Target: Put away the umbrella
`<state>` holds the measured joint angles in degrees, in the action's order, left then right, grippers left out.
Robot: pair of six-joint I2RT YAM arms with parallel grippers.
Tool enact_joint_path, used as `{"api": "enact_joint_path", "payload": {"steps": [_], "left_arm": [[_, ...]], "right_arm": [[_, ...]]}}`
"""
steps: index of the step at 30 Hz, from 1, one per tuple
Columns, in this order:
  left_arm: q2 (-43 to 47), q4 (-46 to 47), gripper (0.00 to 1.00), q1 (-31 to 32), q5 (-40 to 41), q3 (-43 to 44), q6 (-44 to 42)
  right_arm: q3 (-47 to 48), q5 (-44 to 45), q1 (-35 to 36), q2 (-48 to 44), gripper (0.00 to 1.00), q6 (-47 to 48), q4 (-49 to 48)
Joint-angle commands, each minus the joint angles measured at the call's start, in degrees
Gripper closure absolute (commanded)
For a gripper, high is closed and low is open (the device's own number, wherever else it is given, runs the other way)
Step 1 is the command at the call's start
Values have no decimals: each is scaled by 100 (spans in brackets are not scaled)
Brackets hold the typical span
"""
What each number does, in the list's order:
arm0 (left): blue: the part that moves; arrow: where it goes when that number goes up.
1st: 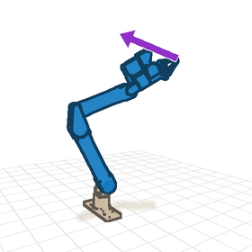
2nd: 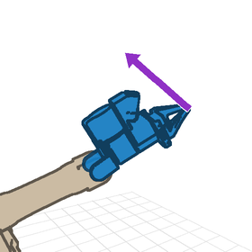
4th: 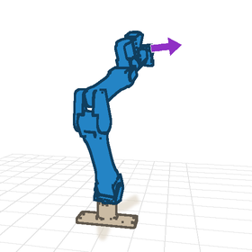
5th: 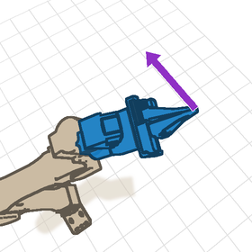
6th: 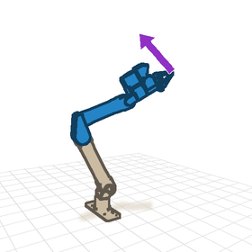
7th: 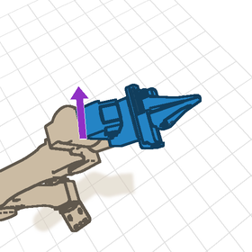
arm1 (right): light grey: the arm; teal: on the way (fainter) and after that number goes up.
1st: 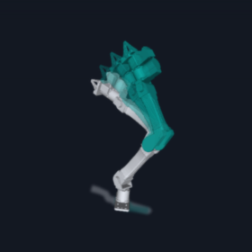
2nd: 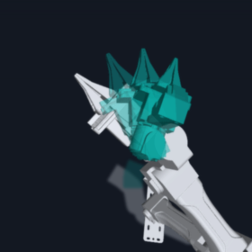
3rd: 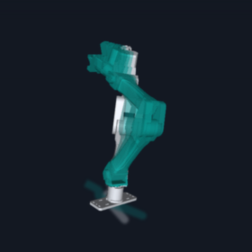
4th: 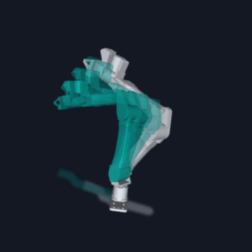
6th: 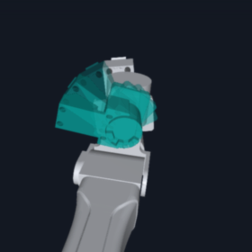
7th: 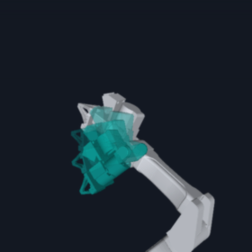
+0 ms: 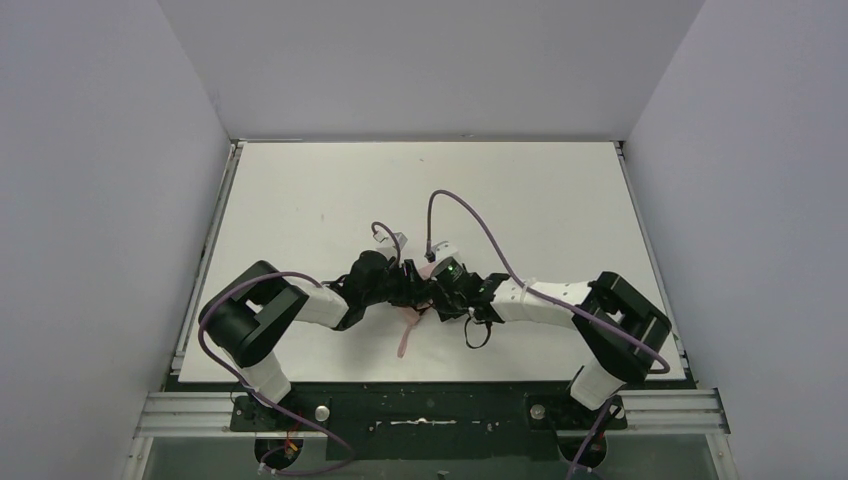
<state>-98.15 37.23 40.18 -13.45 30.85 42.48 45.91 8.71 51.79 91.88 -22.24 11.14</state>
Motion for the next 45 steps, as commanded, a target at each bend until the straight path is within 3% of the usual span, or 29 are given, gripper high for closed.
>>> {"api": "enact_joint_path", "payload": {"steps": [1, 13, 24, 30, 45], "left_arm": [[-220, -636, 100, 77, -43, -184, -51], [-232, -621, 100, 77, -60, -185, -56], [-234, -643, 100, 77, -62, -194, -52], [-216, -694, 100, 73, -18, -202, -42], [294, -1547, 100, -84, 683, -115, -158]], "right_arm": [[155, -341, -34, 154, 55, 176, -192], [179, -468, -274, 382, 57, 160, -70], [272, -463, -309, 697, 77, 219, 299], [248, -264, -374, 758, 100, 98, 390], [-38, -762, -894, 220, 100, -117, 1050]]}}
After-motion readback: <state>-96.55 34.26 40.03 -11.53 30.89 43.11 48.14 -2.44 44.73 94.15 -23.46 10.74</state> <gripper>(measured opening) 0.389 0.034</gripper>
